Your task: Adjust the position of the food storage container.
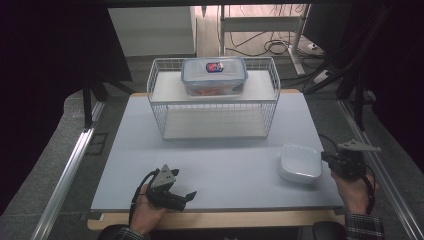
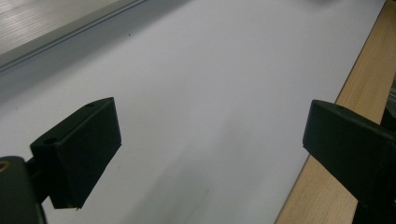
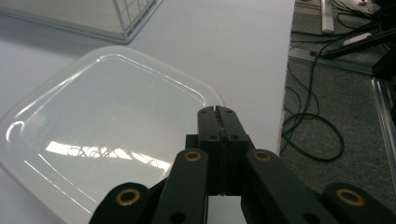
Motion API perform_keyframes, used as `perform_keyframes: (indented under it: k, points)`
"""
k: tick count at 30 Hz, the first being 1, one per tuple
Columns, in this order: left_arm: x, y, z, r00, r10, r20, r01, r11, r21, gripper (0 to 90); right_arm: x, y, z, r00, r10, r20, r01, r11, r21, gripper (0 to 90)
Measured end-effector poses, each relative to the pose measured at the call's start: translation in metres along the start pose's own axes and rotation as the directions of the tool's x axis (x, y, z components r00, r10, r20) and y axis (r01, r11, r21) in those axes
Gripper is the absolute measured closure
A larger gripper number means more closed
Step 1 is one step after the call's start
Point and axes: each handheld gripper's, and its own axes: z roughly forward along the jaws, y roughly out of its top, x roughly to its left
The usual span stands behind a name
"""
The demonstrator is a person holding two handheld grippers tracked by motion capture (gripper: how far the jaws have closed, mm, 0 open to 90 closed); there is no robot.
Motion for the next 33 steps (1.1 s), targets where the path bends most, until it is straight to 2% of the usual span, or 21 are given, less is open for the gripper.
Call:
perform_keyframes:
  k: [4,9,17,19,28,33]
  points:
    - [0.000,0.000,0.000,1.0000,0.000,0.000,0.000,1.0000,-0.001,4.2,-0.001,-0.003,0.003,1.0000,-0.001,0.004,0.001,1.000,0.028,89.7]
    - [0.000,0.000,0.000,1.0000,0.000,0.002,0.000,1.0000,0.000,4.3,0.001,-0.003,0.004,1.0000,0.003,0.009,-0.003,1.000,0.031,89.8]
    - [-0.001,0.000,0.002,1.0000,0.003,0.001,-0.003,0.9999,0.010,4.6,0.012,-0.001,0.009,0.9984,-0.003,-0.057,0.005,0.999,0.033,89.8]
    - [-0.001,0.000,0.002,1.0000,0.006,0.000,-0.006,0.9999,0.010,4.7,0.017,0.000,0.011,0.9964,-0.004,-0.085,0.007,0.999,0.031,89.8]
    - [-0.002,0.000,0.003,0.9999,0.010,0.003,-0.010,0.9998,0.018,5.0,0.035,0.007,0.020,0.9896,-0.030,-0.141,0.035,0.999,0.032,89.7]
    - [-0.003,0.000,0.004,0.9999,0.013,0.005,-0.013,0.9997,0.021,5.1,0.046,0.012,0.027,0.9831,-0.039,-0.179,0.045,0.999,0.031,89.8]
